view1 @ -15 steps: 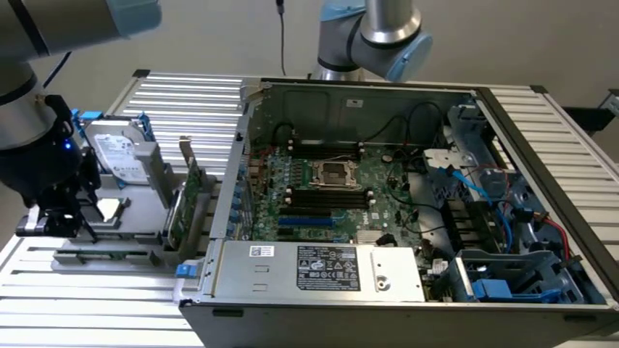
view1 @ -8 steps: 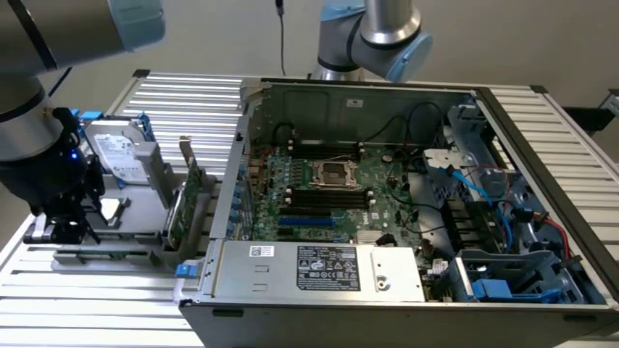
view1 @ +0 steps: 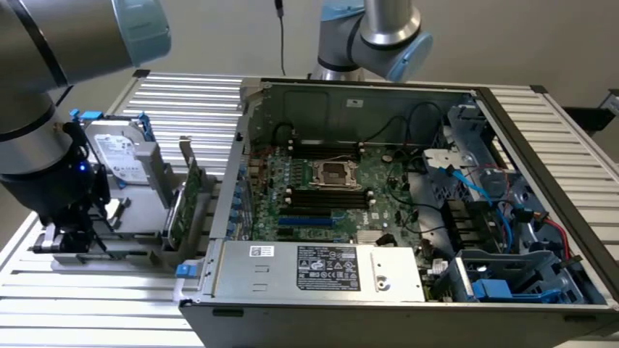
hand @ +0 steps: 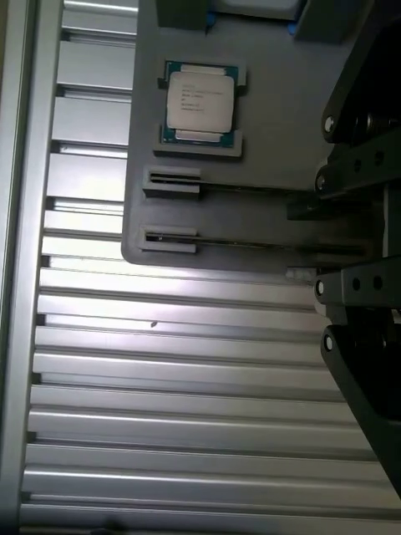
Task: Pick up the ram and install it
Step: 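Pick up the ram and move it above insertion slot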
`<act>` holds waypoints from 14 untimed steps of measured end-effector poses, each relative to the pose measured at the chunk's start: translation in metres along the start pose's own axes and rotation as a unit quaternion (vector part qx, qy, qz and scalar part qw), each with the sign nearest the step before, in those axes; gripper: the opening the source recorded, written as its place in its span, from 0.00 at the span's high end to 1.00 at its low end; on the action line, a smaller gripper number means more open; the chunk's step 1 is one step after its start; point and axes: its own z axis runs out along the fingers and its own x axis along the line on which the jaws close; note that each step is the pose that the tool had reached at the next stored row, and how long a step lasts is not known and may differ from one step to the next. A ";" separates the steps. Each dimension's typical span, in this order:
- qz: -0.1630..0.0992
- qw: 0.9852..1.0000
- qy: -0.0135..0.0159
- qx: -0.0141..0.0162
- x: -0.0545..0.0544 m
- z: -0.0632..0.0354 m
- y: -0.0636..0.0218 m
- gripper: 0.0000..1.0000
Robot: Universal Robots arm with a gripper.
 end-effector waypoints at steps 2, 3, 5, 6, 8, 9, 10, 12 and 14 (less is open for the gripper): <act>0.000 1.000 0.000 0.000 0.002 0.0037 -0.0019 0.64; 0.000 1.000 0.000 0.000 0.003 0.0054 -0.0028 0.64; 0.000 1.000 0.000 0.000 0.004 0.0089 -0.0043 0.64; 0.000 1.000 0.000 0.000 0.004 0.0107 -0.0045 0.64; 0.000 1.000 0.000 0.000 0.004 0.0143 -0.0047 0.64; 0.000 1.000 0.000 0.000 0.003 0.0161 -0.0048 0.64; 0.000 1.000 0.000 0.000 0.002 0.0181 -0.0049 0.64; 0.000 1.000 0.000 0.000 0.000 0.0217 -0.0051 0.64; 0.000 1.000 0.000 0.001 -0.003 0.0250 -0.0032 0.64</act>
